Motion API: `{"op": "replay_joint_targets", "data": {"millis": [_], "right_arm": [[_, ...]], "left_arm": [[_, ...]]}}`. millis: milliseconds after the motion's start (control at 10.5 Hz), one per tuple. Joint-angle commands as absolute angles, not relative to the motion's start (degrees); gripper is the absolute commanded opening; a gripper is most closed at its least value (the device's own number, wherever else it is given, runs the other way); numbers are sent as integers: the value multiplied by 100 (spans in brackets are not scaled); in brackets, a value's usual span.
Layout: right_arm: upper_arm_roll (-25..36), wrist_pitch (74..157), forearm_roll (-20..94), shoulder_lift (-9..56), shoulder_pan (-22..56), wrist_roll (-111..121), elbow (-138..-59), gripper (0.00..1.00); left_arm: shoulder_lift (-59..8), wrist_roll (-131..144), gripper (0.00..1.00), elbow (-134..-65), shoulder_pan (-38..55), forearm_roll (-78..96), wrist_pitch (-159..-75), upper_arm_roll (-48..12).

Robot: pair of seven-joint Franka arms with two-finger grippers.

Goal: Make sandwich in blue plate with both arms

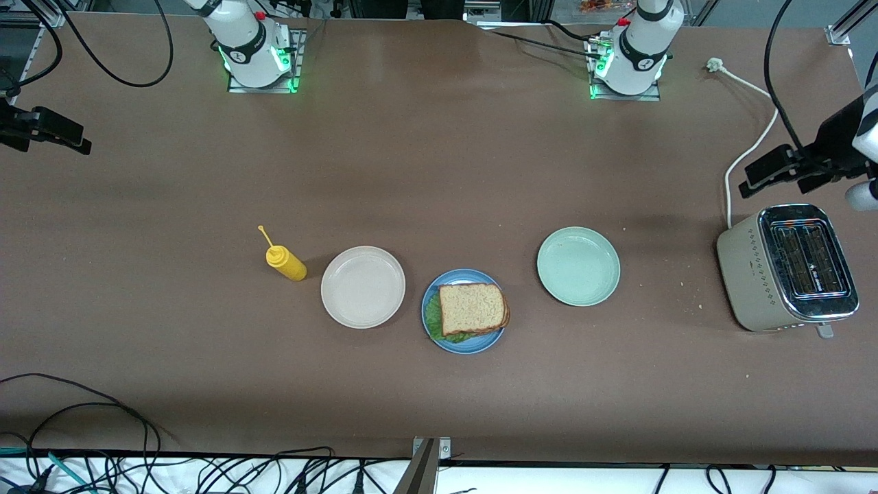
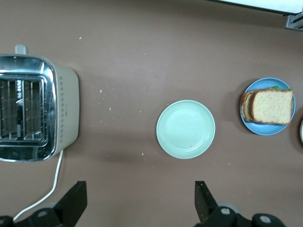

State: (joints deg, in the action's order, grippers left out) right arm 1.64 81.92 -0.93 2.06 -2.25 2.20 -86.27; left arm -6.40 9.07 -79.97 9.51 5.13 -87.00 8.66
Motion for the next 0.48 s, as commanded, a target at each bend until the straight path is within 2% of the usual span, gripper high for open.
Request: {"op": "replay_joint_targets", "data": {"millis": [0,380], "right_arm": [[202,8278,87,237,-290,185,-8543,100],[394,8490,193,308,-290,176,-8534,100]], "left_arm": [[-159,940,100,-8341,905,229,-8326,791],[-141,905,100,-8367,844,-26,-8297,650]]}}
